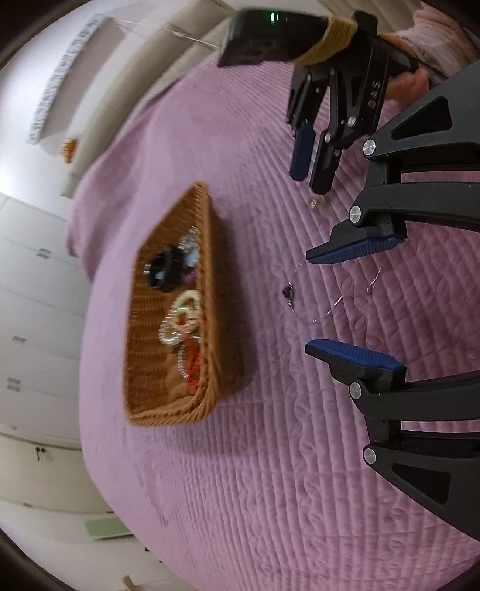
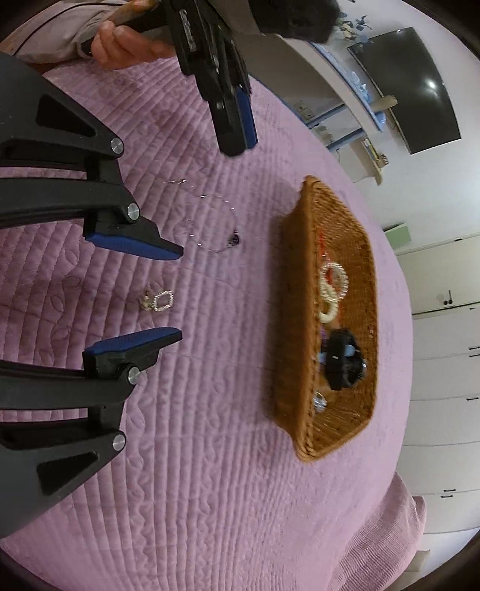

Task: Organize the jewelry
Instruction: 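Grasp the silver ring with the right tool while the left tool grasps the purple-bead wire hoop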

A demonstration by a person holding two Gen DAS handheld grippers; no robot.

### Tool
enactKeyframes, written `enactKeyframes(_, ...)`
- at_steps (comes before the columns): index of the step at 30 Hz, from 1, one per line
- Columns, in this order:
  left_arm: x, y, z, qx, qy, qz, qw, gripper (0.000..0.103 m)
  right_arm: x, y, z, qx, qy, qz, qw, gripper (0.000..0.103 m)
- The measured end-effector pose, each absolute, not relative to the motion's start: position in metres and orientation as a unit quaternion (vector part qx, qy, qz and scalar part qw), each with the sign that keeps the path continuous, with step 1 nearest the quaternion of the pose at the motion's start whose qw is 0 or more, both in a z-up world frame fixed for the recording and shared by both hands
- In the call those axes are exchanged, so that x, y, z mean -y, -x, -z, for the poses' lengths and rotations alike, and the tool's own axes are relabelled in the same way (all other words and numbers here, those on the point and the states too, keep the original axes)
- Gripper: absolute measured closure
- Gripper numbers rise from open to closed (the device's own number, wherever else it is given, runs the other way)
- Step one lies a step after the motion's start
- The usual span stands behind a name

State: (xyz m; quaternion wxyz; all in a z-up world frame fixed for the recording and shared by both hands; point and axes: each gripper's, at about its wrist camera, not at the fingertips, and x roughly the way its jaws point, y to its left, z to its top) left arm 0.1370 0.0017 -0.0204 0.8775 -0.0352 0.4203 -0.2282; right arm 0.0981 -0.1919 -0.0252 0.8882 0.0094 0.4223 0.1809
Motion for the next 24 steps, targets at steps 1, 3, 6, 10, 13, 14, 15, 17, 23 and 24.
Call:
enactKeyframes(1,0.001,-0.142,0.024,-0.427,0.024,0.23,0.874,0.06,0.191,-0.098,0.029,-0.424,-0.007,-0.181,0.887,0.063)
enactKeyframes(3,0.007,-0.152,0.031,-0.44,-0.005,0.227,0.868,0.06,0.189,-0.098,0.035,-0.428,-0.005,-0.182,0.885,0.063)
enactKeyframes(6,0.014,-0.167,0.036,-0.452,-0.036,0.234,0.86,0.06,0.188,-0.099,0.043,-0.436,-0.002,-0.182,0.881,0.063)
enactKeyframes(10,0.02,-0.184,0.043,-0.459,-0.055,0.243,0.853,0.06,0.19,-0.102,0.047,-0.44,-0.008,-0.186,0.879,0.063)
enactKeyframes(13,0.026,-0.188,0.046,-0.458,-0.06,0.259,0.848,0.06,0.191,-0.104,0.048,-0.442,-0.013,-0.189,0.877,0.063)
enactKeyframes(14,0.029,-0.187,0.047,-0.457,-0.067,0.263,0.847,0.06,0.191,-0.105,0.049,-0.443,-0.015,-0.189,0.876,0.063)
enactKeyframes(15,0.032,-0.187,0.049,-0.456,-0.076,0.265,0.846,0.06,0.191,-0.107,0.049,-0.443,-0.016,-0.189,0.876,0.063)
enactKeyframes(17,0.037,-0.185,0.05,-0.455,-0.092,0.268,0.844,0.06,0.191,-0.109,0.048,-0.442,-0.015,-0.189,0.877,0.063)
enactKeyframes(23,0.05,-0.191,0.053,-0.452,-0.115,0.274,0.841,0.061,0.185,-0.11,0.05,-0.44,-0.002,-0.185,0.878,0.063)
enactKeyframes(24,0.051,-0.191,0.053,-0.451,-0.117,0.275,0.841,0.062,0.185,-0.111,0.05,-0.441,0.0,-0.185,0.878,0.063)
